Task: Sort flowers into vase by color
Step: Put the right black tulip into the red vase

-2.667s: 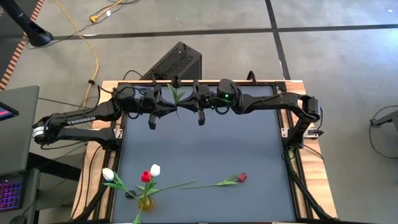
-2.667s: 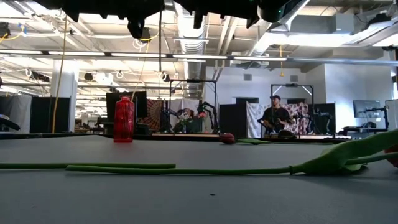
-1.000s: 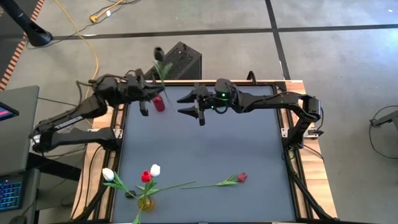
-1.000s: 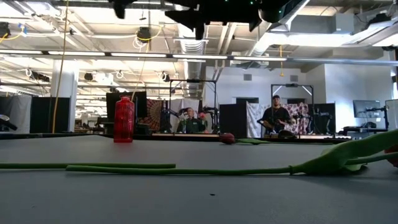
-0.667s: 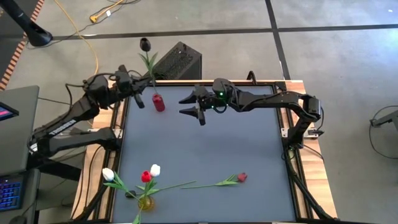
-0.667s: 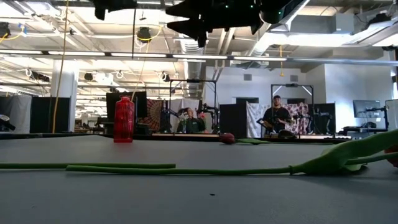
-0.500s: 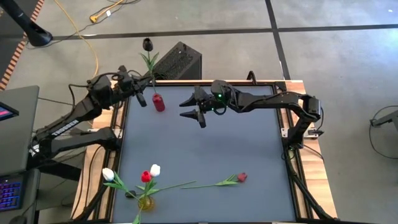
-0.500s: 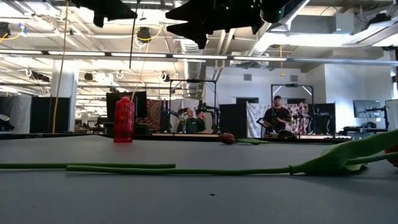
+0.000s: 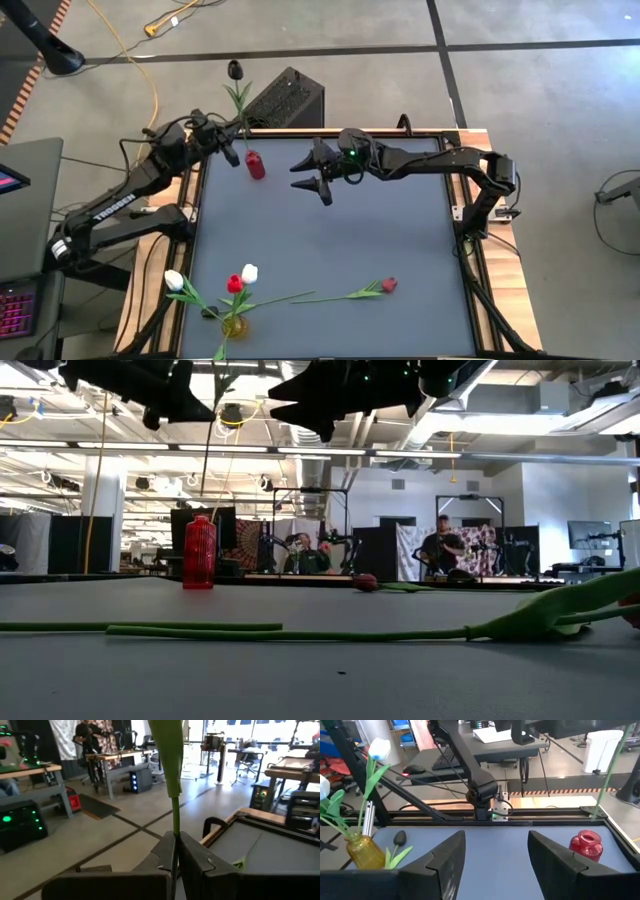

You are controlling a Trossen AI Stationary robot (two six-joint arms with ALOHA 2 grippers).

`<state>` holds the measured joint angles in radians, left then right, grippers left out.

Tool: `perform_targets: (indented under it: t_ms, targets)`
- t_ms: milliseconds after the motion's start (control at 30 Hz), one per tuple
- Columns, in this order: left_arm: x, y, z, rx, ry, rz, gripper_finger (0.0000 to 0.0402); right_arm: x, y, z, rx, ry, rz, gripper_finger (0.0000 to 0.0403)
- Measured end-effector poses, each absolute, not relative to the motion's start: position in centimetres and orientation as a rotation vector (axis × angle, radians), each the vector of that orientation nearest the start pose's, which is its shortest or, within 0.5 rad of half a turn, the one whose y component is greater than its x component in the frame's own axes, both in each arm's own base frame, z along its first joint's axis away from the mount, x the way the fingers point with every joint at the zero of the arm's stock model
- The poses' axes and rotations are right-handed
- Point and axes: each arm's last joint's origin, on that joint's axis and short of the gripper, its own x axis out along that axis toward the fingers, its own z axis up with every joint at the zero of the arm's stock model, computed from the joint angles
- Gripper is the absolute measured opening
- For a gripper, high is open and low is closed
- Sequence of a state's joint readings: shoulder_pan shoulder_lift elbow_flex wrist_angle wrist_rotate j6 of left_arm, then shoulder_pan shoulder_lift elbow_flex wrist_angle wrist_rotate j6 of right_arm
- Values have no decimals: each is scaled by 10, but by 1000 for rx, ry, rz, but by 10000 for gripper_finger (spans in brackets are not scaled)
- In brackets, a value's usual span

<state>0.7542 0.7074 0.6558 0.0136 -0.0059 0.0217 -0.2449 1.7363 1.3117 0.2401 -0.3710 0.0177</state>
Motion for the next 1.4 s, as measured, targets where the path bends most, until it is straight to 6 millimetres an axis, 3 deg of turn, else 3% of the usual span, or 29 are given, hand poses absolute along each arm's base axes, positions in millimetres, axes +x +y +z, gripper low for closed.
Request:
perform_targets:
  t_ms: [433,967,1400]
  targets:
    - [119,118,288,-31,14,748,0,395,-88,300,74,178,124,240]
    - [120,121,281,-40,55,743,0,396,-83,300,83,180,134,240]
    - [117,118,231,-94,75,756,0,398,-74,299,110,188,161,240]
